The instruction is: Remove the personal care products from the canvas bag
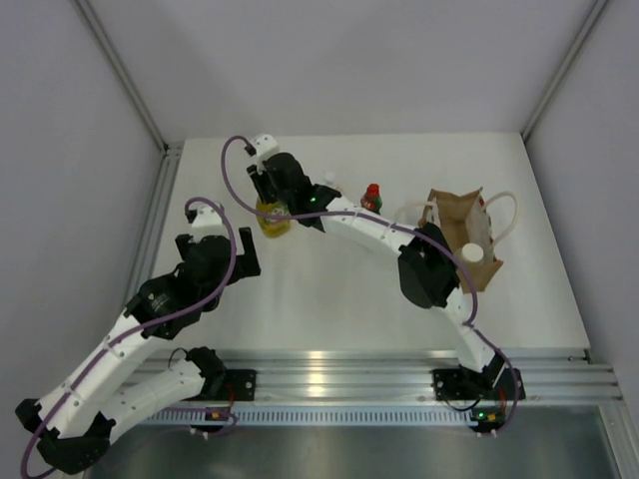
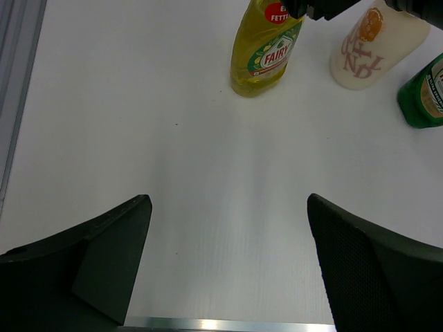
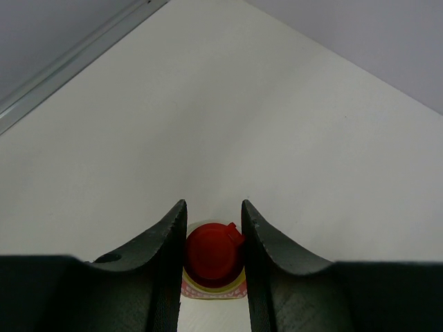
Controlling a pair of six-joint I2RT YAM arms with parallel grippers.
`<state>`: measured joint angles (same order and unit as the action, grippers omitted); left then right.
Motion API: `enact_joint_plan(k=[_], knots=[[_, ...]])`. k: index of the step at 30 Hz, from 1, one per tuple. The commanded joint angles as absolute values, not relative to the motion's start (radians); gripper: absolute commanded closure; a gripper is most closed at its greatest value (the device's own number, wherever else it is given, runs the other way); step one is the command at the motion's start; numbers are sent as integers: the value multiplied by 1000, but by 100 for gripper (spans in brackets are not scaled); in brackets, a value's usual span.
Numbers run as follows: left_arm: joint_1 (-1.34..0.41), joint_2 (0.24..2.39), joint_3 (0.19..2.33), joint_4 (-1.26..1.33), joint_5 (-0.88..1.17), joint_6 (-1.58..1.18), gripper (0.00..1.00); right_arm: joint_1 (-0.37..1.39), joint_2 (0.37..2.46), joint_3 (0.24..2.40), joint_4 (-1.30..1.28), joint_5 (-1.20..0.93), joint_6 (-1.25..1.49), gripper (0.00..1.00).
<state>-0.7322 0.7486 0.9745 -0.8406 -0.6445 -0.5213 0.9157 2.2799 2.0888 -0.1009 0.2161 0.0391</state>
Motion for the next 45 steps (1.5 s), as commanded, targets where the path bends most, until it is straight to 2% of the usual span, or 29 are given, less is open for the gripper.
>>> enact_joint_plan(k=[1,3,4,7,10,17,20,24,26,30,33,36,39,45], knots=[[-727,739,973,-830,-650,-520,2,943,2237,2171,118,207,20,97],[-726,741,973,-830,-647,-522,2,942,2234,2158,120,215,28,82],[-726,741,973,-828,-646,-520,2,942,2232,2154,120,215,29,64],[-727,742,973,-828,-641,-520,2,945,2218,2137,121,224,29,42],[-726,745,973,-828,-637,-520,2,945,2198,2115,132,225,23,33],[-727,747,974,-825,-598,-514,2,943,2068,2047,92,302,-32,33],[-727,747,973,-805,-545,-497,2,933,1890,1924,2,424,-25,32],[-727,755,983,-770,-416,-492,2,861,1502,1593,-159,495,90,29],[-727,765,1006,-755,-339,-524,2,824,1377,1498,-297,511,132,28],[-727,820,1025,-617,-174,-567,2,674,1033,1210,-483,525,265,25],[-729,885,1054,-545,-59,-587,2,533,890,1106,-610,494,313,23],[-736,1006,1118,-489,46,-604,2,404,842,1075,-733,460,325,22],[-764,1097,1178,-476,58,-620,2,310,842,1036,-810,442,350,21],[-788,1242,1268,-465,110,-632,2,242,867,931,-830,328,413,24]])
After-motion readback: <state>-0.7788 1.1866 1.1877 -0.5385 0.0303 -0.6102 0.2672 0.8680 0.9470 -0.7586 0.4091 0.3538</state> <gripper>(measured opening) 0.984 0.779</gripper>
